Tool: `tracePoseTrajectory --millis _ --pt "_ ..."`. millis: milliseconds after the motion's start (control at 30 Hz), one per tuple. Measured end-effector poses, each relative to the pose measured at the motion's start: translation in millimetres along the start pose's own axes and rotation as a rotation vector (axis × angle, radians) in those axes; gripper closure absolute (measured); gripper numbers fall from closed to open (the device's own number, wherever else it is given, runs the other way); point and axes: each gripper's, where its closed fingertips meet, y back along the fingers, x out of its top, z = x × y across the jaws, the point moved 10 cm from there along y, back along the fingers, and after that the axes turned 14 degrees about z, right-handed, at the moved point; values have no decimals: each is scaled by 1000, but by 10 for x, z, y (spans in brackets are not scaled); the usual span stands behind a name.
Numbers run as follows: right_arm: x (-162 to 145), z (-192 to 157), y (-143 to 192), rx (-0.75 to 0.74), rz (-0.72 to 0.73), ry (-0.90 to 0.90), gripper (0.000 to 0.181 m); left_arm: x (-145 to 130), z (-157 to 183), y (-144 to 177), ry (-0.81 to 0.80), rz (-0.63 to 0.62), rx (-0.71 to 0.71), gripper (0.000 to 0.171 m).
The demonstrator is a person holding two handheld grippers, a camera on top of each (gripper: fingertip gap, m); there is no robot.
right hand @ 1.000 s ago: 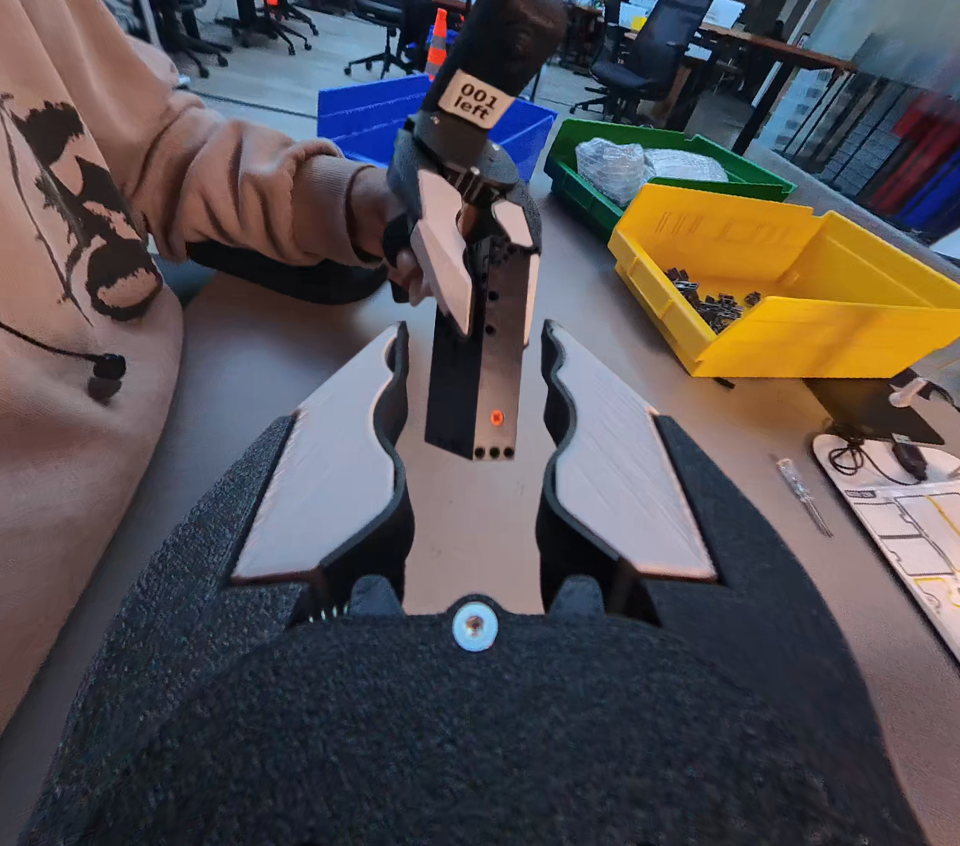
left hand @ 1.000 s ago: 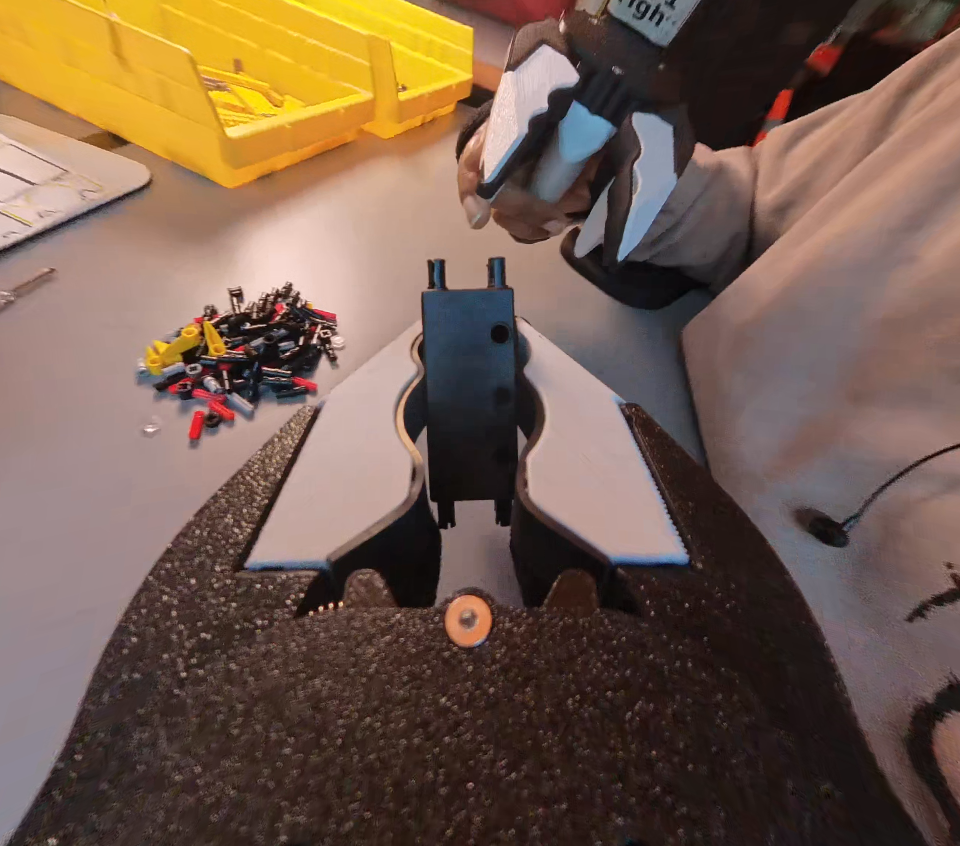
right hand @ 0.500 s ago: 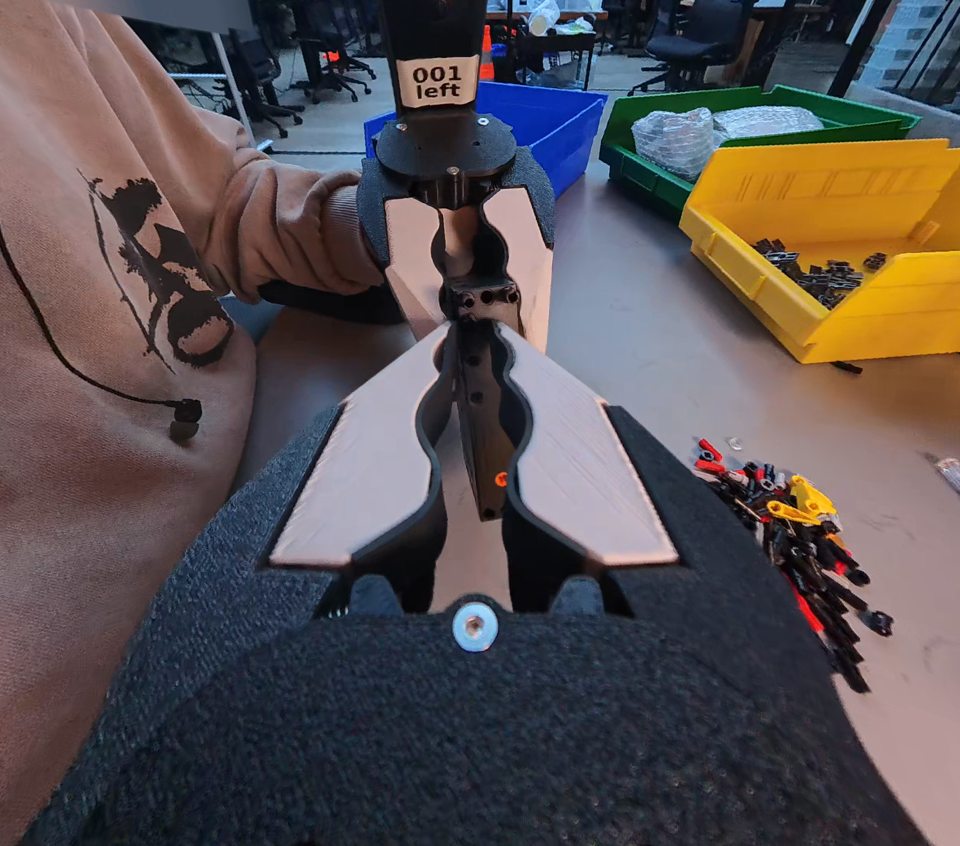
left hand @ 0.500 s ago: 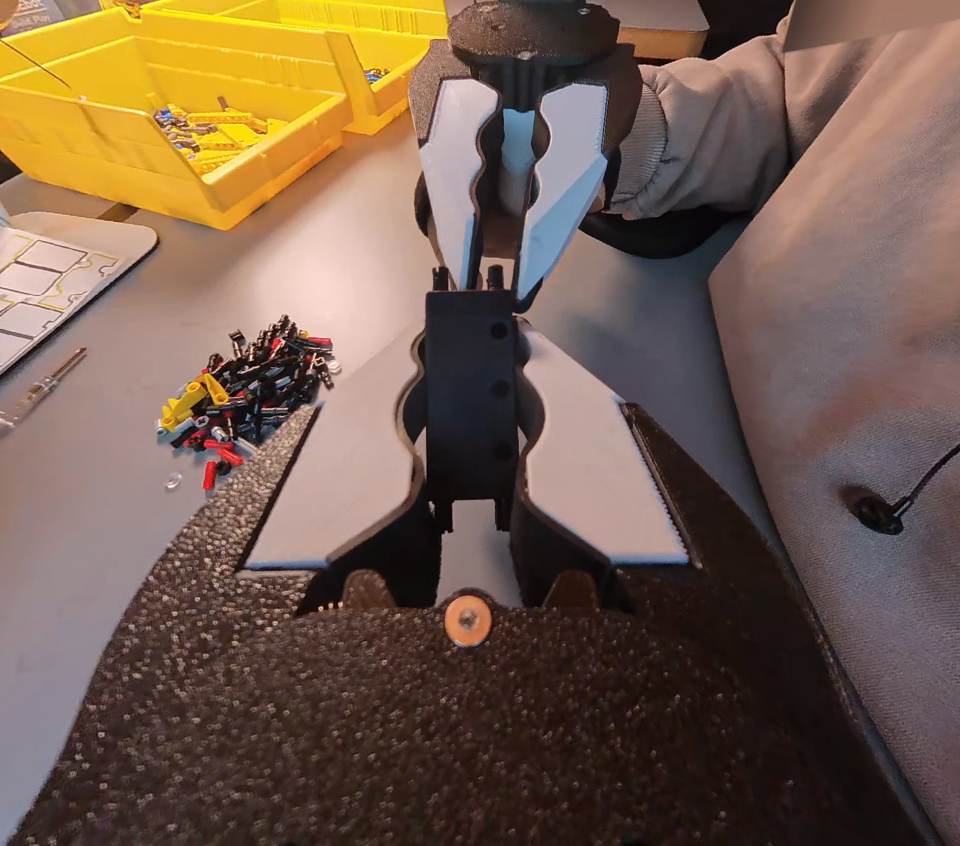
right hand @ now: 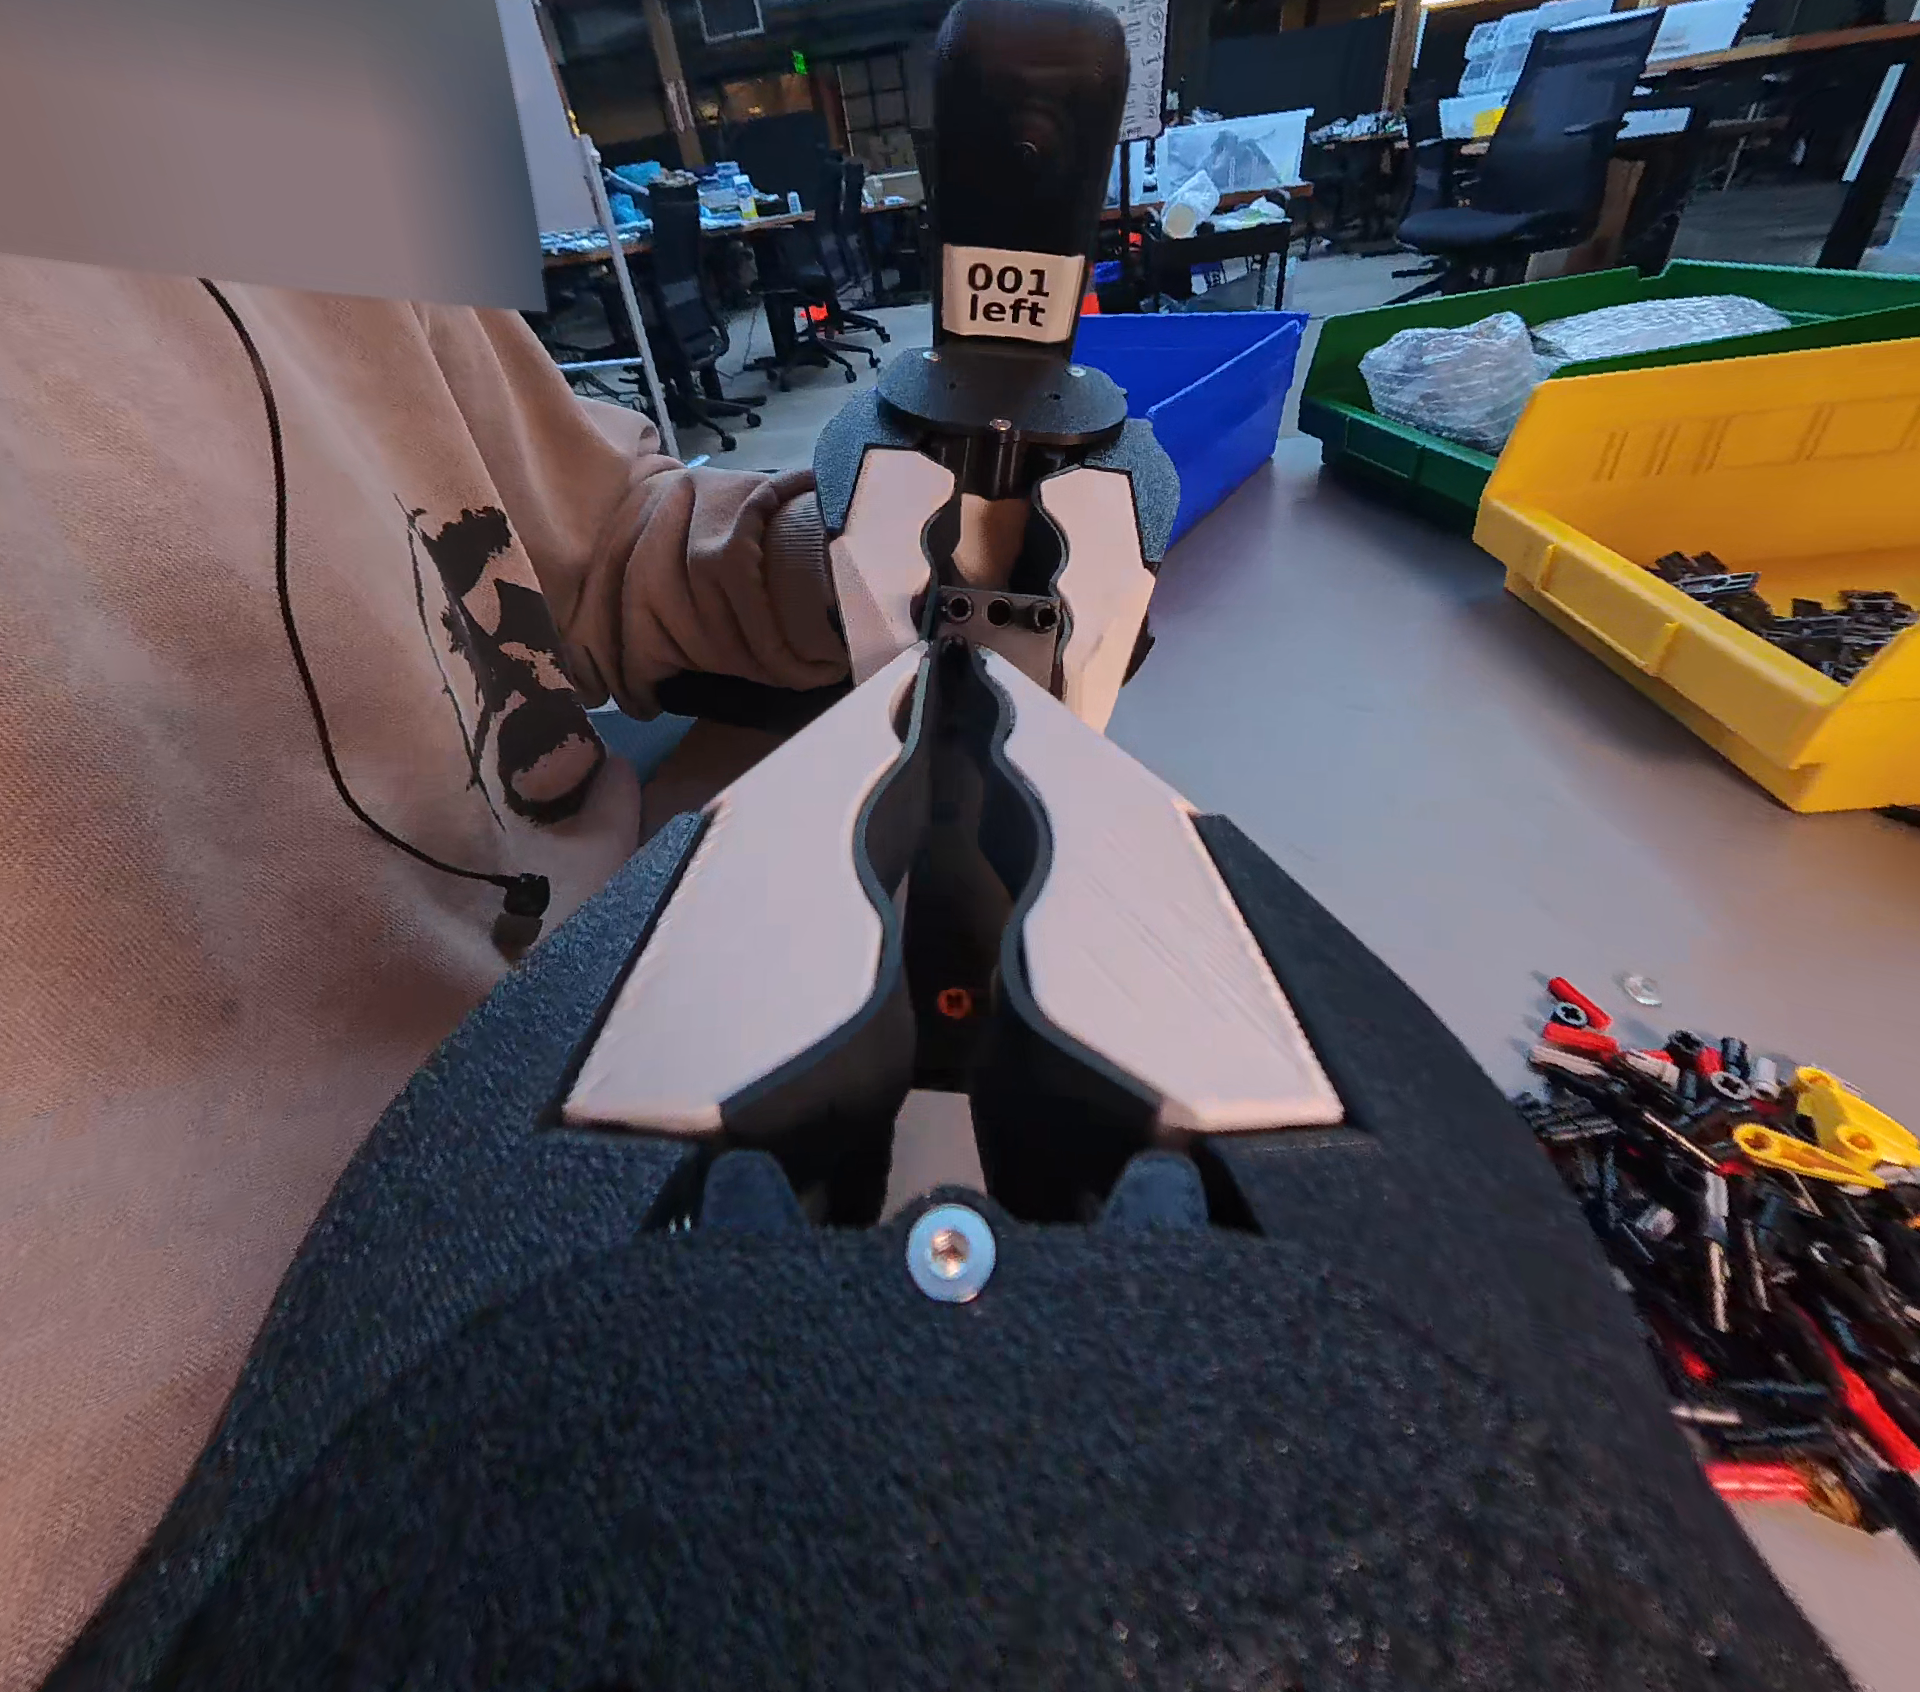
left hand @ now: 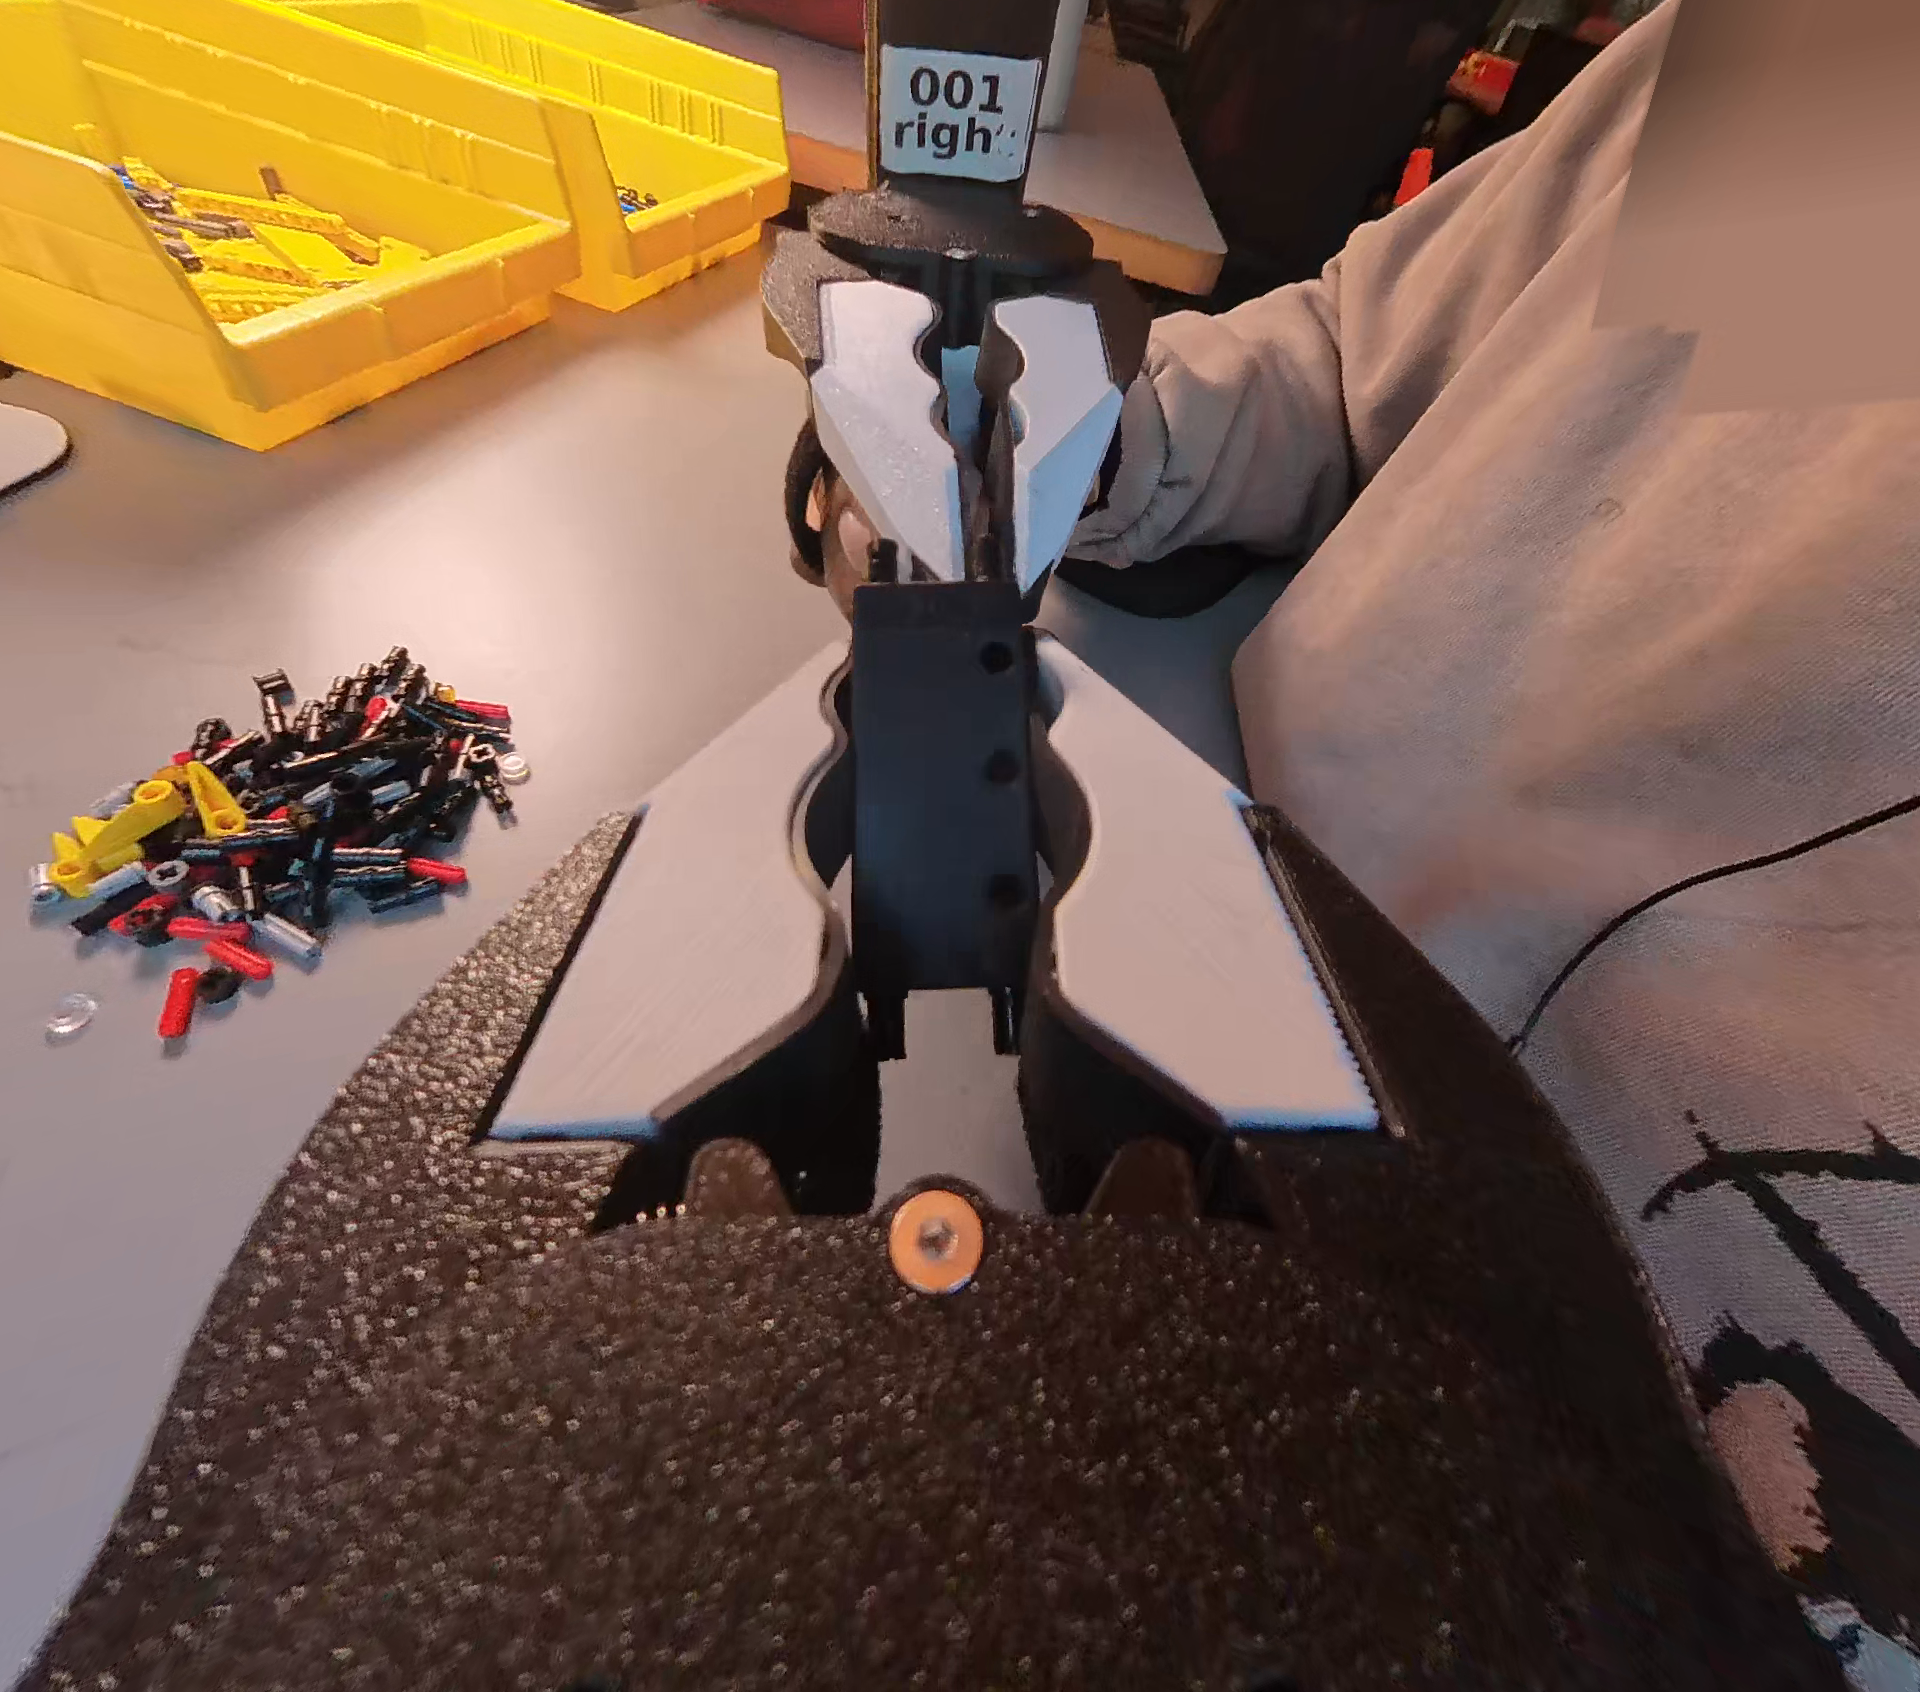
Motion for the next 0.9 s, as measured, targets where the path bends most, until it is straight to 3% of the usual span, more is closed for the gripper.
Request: tracePoseTrajectory --millis 300,367,433,533,600,900 --pt "-26 52 20 37 37 -73 181 25 -28 57 79 44 -21 146" --pt "212 216 338 -47 245 -141 181 54 -154 367 109 115 75 145" --pt "320 246 524 -136 139 10 181 14 -183 507 90 100 128 146" --pt "99 243 254 -123 13 -19 181 -29 -161 276 96 53 63 146" --pt "9 217 71 -62 -44 -67 163 -26 -147 180 63 14 48 145" --pt "-44 163 -102 -39 -94 -82 173 -75 -141 136 68 9 62 145"
